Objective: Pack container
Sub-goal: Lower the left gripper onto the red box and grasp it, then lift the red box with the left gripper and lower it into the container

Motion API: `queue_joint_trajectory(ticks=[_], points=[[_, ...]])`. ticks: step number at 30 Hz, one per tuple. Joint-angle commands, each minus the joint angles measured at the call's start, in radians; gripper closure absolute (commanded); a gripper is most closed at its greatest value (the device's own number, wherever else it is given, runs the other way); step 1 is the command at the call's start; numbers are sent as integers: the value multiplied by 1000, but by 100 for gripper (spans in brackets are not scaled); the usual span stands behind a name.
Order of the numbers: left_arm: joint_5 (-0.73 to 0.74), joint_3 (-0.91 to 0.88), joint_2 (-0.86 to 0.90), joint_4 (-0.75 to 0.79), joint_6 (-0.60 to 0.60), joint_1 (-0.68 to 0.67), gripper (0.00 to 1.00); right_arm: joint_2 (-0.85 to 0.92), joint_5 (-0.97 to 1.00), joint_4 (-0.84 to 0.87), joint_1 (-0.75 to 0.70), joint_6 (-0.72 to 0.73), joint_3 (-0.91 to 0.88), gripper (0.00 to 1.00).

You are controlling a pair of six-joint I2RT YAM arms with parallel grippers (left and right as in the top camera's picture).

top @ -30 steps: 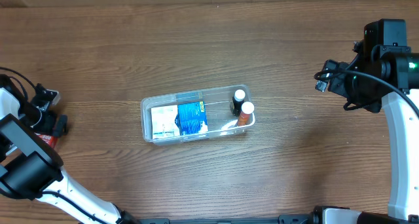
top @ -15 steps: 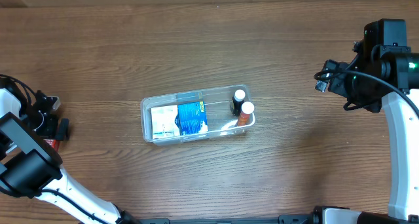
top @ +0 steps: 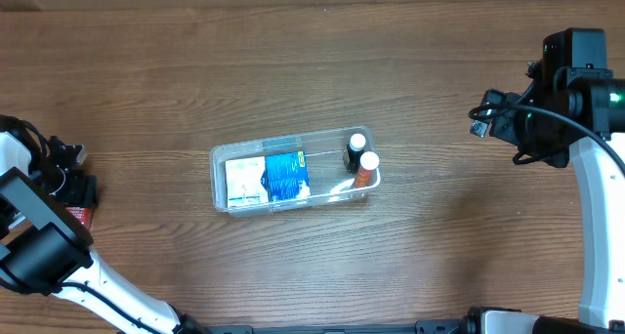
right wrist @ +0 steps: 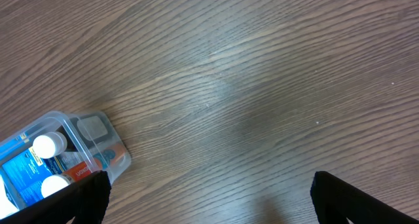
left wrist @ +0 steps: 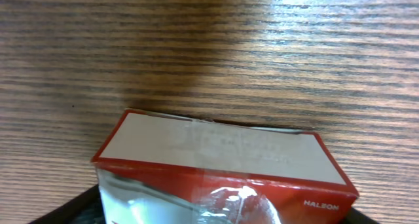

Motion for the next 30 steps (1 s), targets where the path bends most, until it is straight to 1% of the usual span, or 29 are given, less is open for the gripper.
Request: queue_joint_trajectory(ticks=[1,3,4,5,10,15,19,24,30], points=[[-27,-7,32,10,-21,3,27,2,6,5,-4,-4,2,0],[-27,-7,32,9,-21,3,26,2,6,5,-4,-4,2,0],[-27,-7,32,6,-22,3,21,2,6,6,-4,-4,2,0],[-27,-7,32,7,-38,3,20,2,6,6,-4,-4,2,0],[-27,-5,19,33,-67,1,28,2,6,5,-4,-5,2,0],[-26,-4,-31,50,-100,1,40,2,6,6,-4,-5,2,0],[-14,-4,-86,56,-150,1,42,2,6,6,-4,-5,2,0],[82,-4,-198,57,-217,-2,45,2,11,6,-4,-4,2,0],[134,-4,-372,50,-350,-61,48,2,15,3,-4,-4,2,0]])
